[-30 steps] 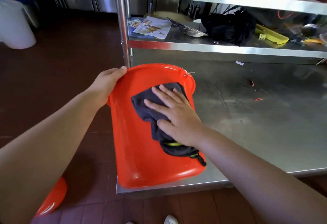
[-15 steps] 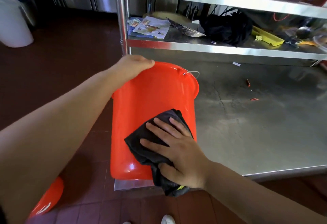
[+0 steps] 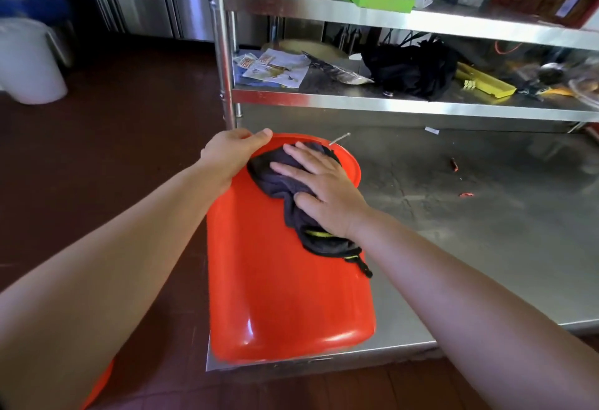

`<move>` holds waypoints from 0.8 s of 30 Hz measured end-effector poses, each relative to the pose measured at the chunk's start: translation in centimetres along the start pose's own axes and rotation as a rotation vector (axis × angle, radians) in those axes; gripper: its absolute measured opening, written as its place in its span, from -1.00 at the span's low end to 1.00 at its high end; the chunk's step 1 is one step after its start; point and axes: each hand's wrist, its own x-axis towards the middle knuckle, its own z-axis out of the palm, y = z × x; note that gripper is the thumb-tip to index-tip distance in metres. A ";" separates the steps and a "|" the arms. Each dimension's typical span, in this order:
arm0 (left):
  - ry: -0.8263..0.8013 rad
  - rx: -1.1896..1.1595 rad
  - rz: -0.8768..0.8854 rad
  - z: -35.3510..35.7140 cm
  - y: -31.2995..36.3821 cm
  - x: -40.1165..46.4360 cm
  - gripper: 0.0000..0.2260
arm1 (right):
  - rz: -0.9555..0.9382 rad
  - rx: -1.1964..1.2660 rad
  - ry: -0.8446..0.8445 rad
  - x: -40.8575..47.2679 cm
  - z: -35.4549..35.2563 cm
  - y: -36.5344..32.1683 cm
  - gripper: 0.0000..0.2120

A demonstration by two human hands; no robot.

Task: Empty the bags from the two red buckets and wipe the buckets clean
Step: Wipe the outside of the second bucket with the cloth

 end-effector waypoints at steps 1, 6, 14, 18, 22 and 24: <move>0.010 -0.032 -0.009 0.1 -0.2 -0.1 -0.44 | -0.004 -0.007 0.001 0.0 0.2 0.1 -0.47; 0.040 -0.048 -0.020 0.1 -0.5 -0.7 -0.47 | -0.039 -0.042 0.022 -3.1 1.3 -1.1 -0.48; -0.037 -0.097 -0.047 -2.0 -1.5 -1.0 -0.74 | -0.255 -0.017 -0.088 -11.8 2.7 -4.0 -0.43; -0.056 -0.088 -0.076 -3.5 -2.0 -1.1 -0.78 | -0.323 -0.002 -0.110 -12.9 3.2 -4.5 -0.43; -0.062 -0.113 -0.068 -4.4 -2.8 -0.9 -0.76 | -0.341 0.010 -0.120 -10.5 3.1 -4.1 -0.44; -0.079 -0.130 -0.065 -4.4 -2.9 -0.7 -0.75 | -0.296 0.010 -0.092 -8.6 2.8 -3.4 -0.42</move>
